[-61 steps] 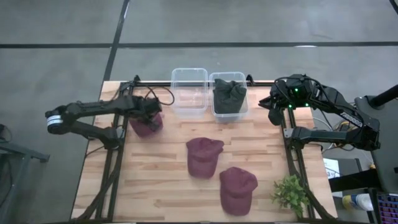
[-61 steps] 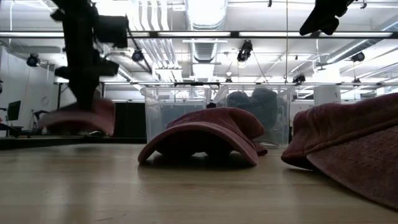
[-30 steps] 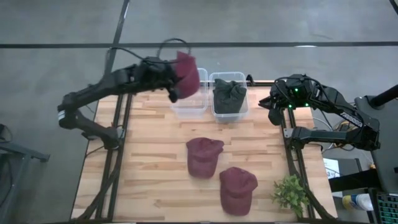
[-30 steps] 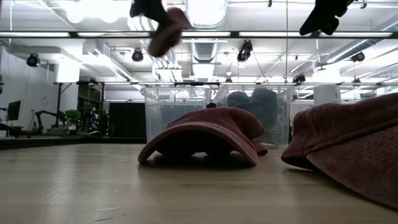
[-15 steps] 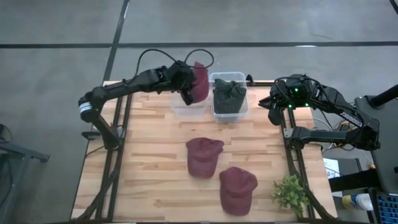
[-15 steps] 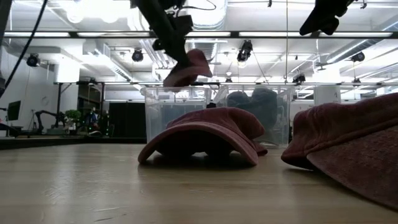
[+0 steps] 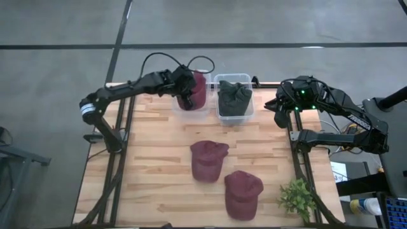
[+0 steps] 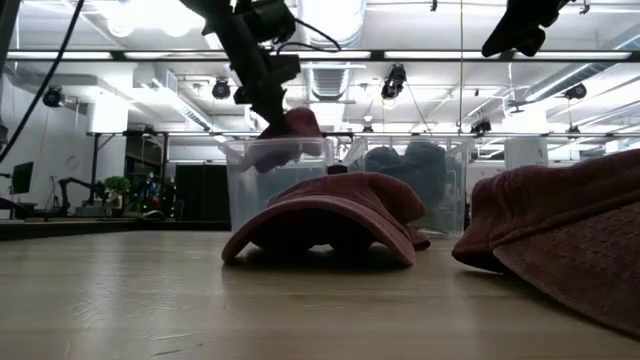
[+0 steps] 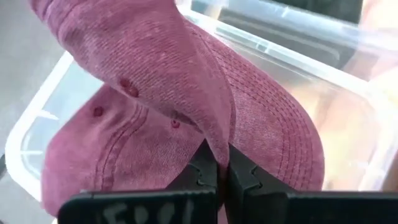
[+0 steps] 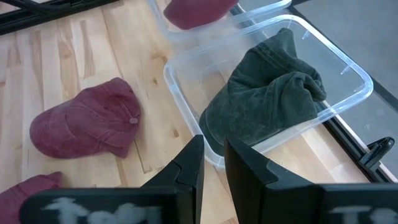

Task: Pick & Place hat
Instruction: Put the top red cap into the left transparent bin

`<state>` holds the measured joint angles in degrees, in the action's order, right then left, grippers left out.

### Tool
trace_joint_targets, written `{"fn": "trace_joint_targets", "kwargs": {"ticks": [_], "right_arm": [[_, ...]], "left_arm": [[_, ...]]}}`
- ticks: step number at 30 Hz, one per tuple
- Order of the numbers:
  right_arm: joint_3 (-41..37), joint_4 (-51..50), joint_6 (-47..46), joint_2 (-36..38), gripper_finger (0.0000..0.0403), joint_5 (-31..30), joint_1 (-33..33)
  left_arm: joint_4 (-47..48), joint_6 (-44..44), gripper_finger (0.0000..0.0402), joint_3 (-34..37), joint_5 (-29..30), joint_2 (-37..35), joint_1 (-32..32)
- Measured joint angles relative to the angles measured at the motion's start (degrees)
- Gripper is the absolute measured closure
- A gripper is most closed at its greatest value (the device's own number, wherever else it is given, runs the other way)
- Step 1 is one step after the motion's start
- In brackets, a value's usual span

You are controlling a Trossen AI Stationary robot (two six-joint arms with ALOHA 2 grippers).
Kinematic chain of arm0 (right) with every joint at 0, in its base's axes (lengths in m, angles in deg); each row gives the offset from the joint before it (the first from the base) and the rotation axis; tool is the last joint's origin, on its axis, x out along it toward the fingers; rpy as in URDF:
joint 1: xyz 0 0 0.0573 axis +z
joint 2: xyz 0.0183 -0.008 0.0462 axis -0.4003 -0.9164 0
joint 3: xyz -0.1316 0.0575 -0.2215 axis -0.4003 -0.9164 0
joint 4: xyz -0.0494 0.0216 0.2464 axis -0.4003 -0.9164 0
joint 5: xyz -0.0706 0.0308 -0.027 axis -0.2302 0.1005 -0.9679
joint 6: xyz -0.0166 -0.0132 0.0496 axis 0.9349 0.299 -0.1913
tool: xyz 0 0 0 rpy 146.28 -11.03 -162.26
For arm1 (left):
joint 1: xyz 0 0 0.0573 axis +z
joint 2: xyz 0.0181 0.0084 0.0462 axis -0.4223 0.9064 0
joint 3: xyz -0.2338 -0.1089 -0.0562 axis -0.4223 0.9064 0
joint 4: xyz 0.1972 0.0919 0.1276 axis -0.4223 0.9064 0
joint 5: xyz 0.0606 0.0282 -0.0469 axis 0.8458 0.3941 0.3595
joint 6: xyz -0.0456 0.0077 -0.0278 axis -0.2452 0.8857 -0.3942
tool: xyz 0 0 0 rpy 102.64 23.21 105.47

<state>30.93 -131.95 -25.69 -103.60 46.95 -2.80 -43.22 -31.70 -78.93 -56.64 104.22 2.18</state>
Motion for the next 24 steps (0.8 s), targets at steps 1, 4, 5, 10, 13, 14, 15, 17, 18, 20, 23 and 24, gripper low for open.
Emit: {"fn": "trace_joint_targets", "kwargs": {"ticks": [1,4,5,10,13,14,15,17,18,20,23,24], "right_arm": [[0.0,0.0,0.0,0.0,0.0344,0.0,0.0],[0.0,0.0,0.0,0.0,0.0344,0.0,0.0],[0.0,0.0,0.0,0.0,0.0344,0.0,0.0],[0.0,0.0,-0.3,0.0,0.0344,0.0,0.0],[0.0,0.0,-0.5,0.0,0.0344,0.0,0.0],[0.0,0.0,-0.5,0.0,0.0344,0.0,0.0],[0.0,0.0,-0.5,0.0,0.0344,0.0,0.0],[0.0,0.0,-0.9,0.0,0.0344,0.0,0.0],[0.0,0.0,-1.1,0.0,0.0344,0.0,0.0],[0.0,0.0,-1.1,0.0,0.0344,0.0,0.0],[0.0,0.0,-1.1,0.0,0.0344,0.0,0.0],[0.0,0.0,-1.1,0.0,0.0344,0.0,0.0]], "left_arm": [[-0.2,0.0,0.0401,0.5,-0.2,0.0,0.0],[-1.8,-0.2,0.0402,2.1,-1.4,0.0,0.0],[-2.1,-0.3,0.0402,2.4,-1.7,0.0,0.0],[-3.6,-0.7,0.0402,4.6,-2.0,0.0,0.0],[-5.5,-0.7,0.0402,6.6,-2.0,0.0,0.1],[-6.3,-0.7,0.0401,7.4,-2.0,0.0,0.1],[-7.0,-0.7,0.0401,8.2,-2.0,0.0,0.1],[-8.1,-0.7,0.0401,9.7,-2.0,0.4,0.1],[-8.5,-0.7,0.0401,10.2,-2.1,0.6,0.1],[-8.9,-0.8,0.0401,11.0,-2.4,1.5,0.2],[-9.6,-0.9,0.0402,11.5,-2.5,3.2,0.2],[-9.8,-1.0,0.0401,11.5,-2.6,4.0,0.1]]}}
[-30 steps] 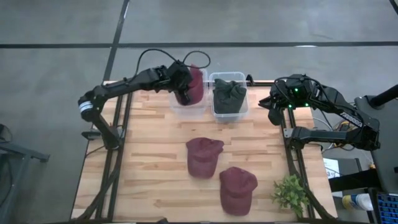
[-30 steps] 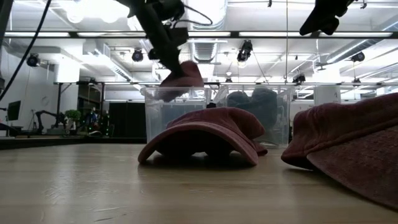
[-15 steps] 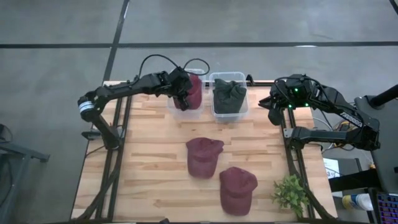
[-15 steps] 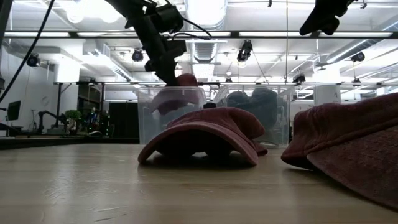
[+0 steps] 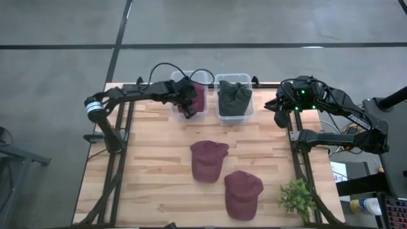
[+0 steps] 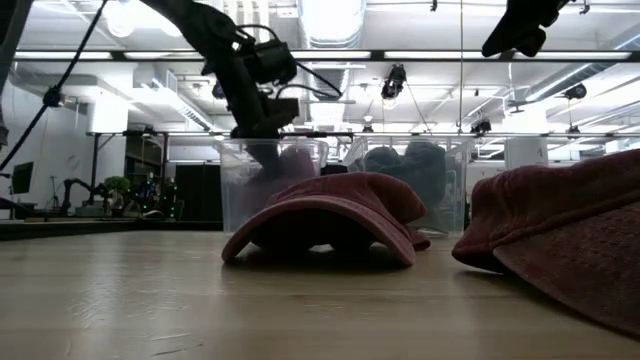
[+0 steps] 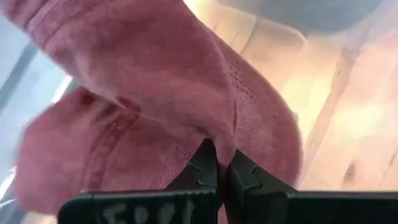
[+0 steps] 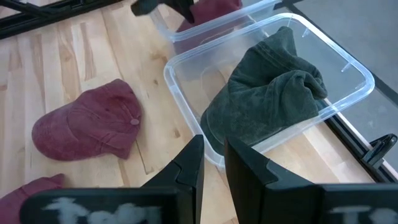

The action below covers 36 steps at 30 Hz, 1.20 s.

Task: Pick & Place hat
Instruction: Put the top red cap into the left transparent bin

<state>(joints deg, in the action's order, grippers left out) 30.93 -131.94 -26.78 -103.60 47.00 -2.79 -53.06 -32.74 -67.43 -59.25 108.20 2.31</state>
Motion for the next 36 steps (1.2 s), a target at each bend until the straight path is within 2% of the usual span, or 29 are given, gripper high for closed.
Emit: {"fn": "trace_joint_targets", "kwargs": {"ticks": [6,21,25,32,36], "right_arm": [[0.0,0.0,0.0,0.0,0.0344,0.0,0.0],[0.0,0.0,0.2,0.0,0.0344,0.0,0.0],[0.0,0.0,0.2,0.0,0.0344,0.0,0.0],[0.0,0.0,0.0,0.0,0.0344,0.0,0.0],[0.0,0.0,0.0,0.0,0.0344,0.0,0.0]], "left_arm": [[-0.3,-1.7,0.0391,-1.7,-0.4,3.0,0.0],[-0.5,-3.5,0.0382,-1.4,0.2,2.5,0.0],[-0.9,-3.5,0.0348,-1.5,0.2,2.5,0.0],[-0.4,-2.8,0.0252,-1.9,1.0,2.3,0.0],[1.4,-3.3,0.0228,-3.4,2.5,1.5,0.0]]}}
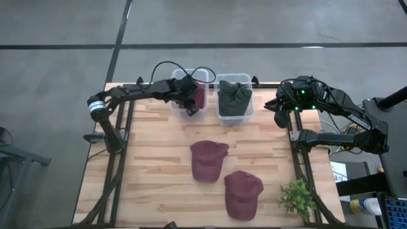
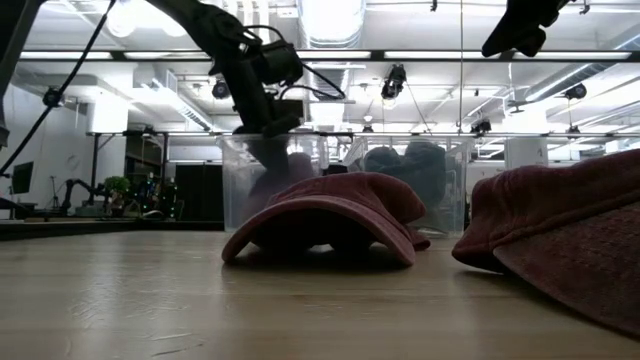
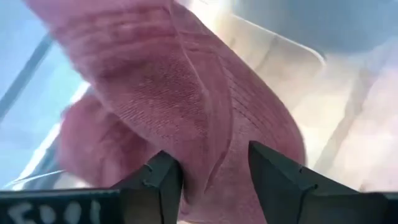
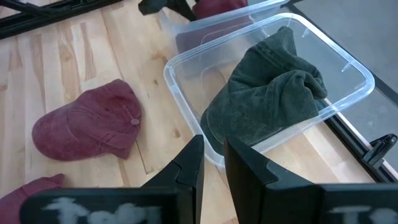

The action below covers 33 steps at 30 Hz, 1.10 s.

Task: Pick & Place hat
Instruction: Put the top red cap into the left transparent bin

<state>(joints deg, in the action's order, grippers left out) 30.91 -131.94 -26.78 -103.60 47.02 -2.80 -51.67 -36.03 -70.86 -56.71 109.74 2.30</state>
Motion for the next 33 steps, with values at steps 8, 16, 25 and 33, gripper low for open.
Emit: {"fn": "trace_joint_targets", "kwargs": {"ticks": [8,16,25,33], "right_arm": [[0.0,0.0,0.0,0.0,0.0344,0.0,0.0],[0.0,0.0,0.0,0.0,0.0344,0.0,0.0],[0.0,0.0,0.0,0.0,0.0344,0.0,0.0],[0.0,0.0,0.1,0.0,0.0344,0.0,0.0]], "left_arm": [[1.2,-0.4,0.0227,-4.5,0.7,-3.2,0.0],[1.9,-0.3,0.0227,-5.0,0.7,-3.9,0.0],[5.1,0.5,0.0227,-11.8,2.0,-7.1,-0.2],[10.6,-2.8,0.0227,-16.5,-9.3,-12.4,-6.5]]}}
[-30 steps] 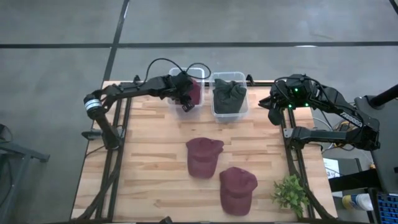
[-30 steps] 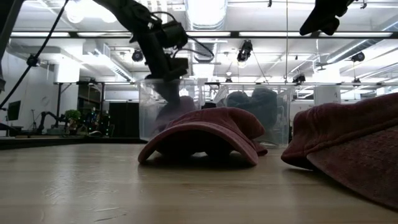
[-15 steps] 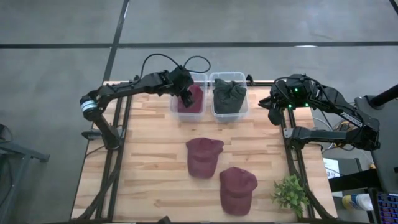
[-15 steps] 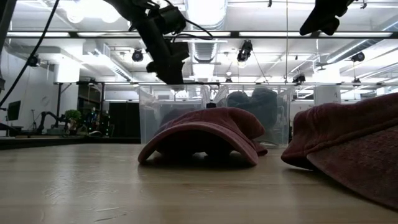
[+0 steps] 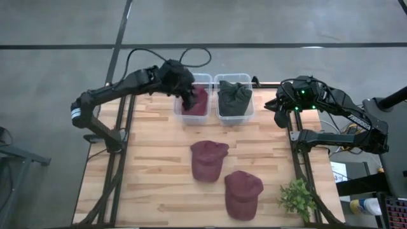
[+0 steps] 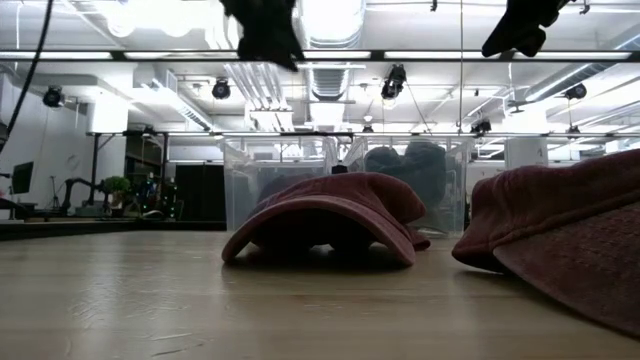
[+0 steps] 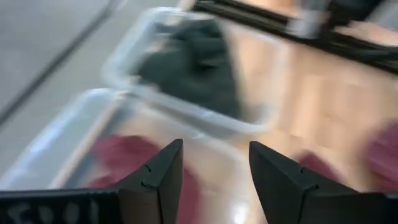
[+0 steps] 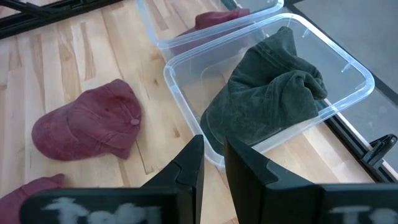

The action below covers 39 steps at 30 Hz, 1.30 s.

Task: Pick & Place hat
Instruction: Put the top red cap into the left transparent bin

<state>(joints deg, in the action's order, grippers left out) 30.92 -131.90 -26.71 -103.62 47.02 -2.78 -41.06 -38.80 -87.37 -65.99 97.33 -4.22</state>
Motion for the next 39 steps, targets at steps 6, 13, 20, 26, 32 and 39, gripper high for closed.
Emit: {"fn": "trace_joint_targets", "kwargs": {"ticks": [6,13,20,26,32,39], "right_arm": [[0.0,0.0,0.1,0.0,0.0344,0.0,0.0],[0.0,0.0,-0.1,0.0,0.0344,0.0,0.0],[0.0,0.0,-0.8,0.0,0.0344,-0.1,0.0],[0.0,0.0,-0.9,0.0,0.0344,-0.1,0.0],[0.0,-0.1,-0.2,0.0,0.0344,-0.1,0.0],[0.0,-1.5,0.3,0.0,0.0344,-0.1,0.0]], "left_arm": [[3.2,-0.3,0.0227,0.0,-3.0,-2.5,-9.9],[6.7,-0.6,0.0227,0.1,-3.0,-2.4,-19.5],[6.9,-3.9,0.0227,2.4,-2.9,-2.0,-25.3],[2.8,-6.3,0.0227,7.8,-2.8,0.1,-29.5],[-5.1,-8.3,0.0227,9.2,-1.5,6.5,-31.2],[-7.3,-10.9,0.0227,6.6,1.3,16.6,-30.6]]}}
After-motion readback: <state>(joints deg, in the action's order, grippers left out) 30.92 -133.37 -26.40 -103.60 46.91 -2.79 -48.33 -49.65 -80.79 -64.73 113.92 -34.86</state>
